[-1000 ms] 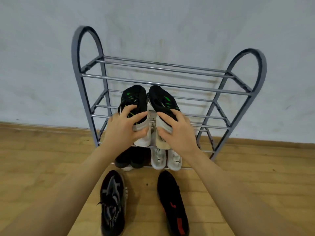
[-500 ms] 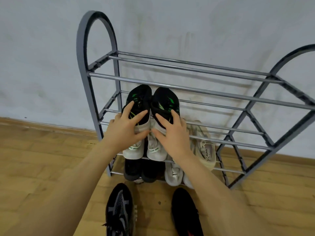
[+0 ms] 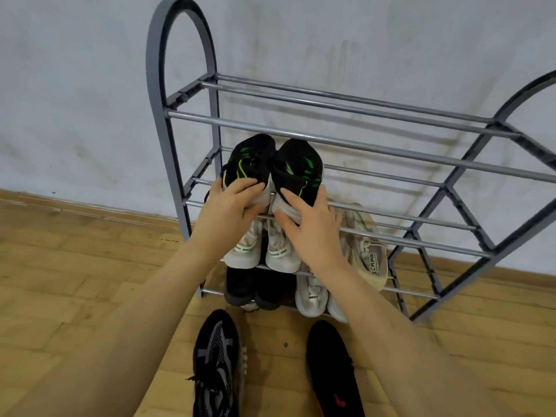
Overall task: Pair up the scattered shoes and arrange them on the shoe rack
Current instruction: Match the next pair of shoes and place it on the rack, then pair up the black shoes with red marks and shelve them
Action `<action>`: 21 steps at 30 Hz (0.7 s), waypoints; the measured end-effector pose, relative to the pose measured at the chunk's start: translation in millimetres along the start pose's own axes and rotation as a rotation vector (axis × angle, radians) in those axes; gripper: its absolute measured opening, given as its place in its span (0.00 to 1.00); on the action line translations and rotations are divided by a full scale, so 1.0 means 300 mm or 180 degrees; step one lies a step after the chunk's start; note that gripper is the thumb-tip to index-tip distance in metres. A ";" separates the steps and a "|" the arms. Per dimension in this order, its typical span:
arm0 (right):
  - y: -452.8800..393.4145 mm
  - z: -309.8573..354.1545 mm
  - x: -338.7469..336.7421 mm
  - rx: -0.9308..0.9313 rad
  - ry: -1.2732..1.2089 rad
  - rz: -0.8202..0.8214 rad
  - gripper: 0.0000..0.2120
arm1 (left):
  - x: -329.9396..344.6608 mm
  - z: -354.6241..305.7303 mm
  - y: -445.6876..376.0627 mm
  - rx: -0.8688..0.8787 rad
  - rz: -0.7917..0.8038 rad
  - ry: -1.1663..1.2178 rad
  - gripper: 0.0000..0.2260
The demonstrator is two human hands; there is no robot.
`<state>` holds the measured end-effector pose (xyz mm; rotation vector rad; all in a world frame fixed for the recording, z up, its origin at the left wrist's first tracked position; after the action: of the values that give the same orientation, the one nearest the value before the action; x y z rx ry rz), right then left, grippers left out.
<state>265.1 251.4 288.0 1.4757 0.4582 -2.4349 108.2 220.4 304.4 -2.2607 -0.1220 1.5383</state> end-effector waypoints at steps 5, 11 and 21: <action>-0.017 0.008 0.012 0.0048 0.0312 0.0087 0.21 | 0.039 0.042 0.018 -0.0031 0.0206 0.0119 0.16; -0.009 0.011 0.016 0.0175 0.0419 0.0233 0.22 | 0.057 0.015 0.029 -0.0334 0.0295 0.0031 0.18; 0.174 -0.054 -0.106 0.0122 0.0125 0.0244 0.22 | -0.016 -0.198 0.133 -0.0107 0.0260 -0.0599 0.20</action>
<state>312.2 211.6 302.3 1.5300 0.3582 -2.3720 154.4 166.2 312.2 -2.1665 -0.1103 1.8032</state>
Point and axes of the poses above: each hand's wrist, its own y-axis away from the middle knuckle, its own x-axis out of the palm, z = x × y, the point moved 4 cm from there along -y, towards the middle knuckle, and after that the axes turned 14 degrees about z, right-handed, at the moved point
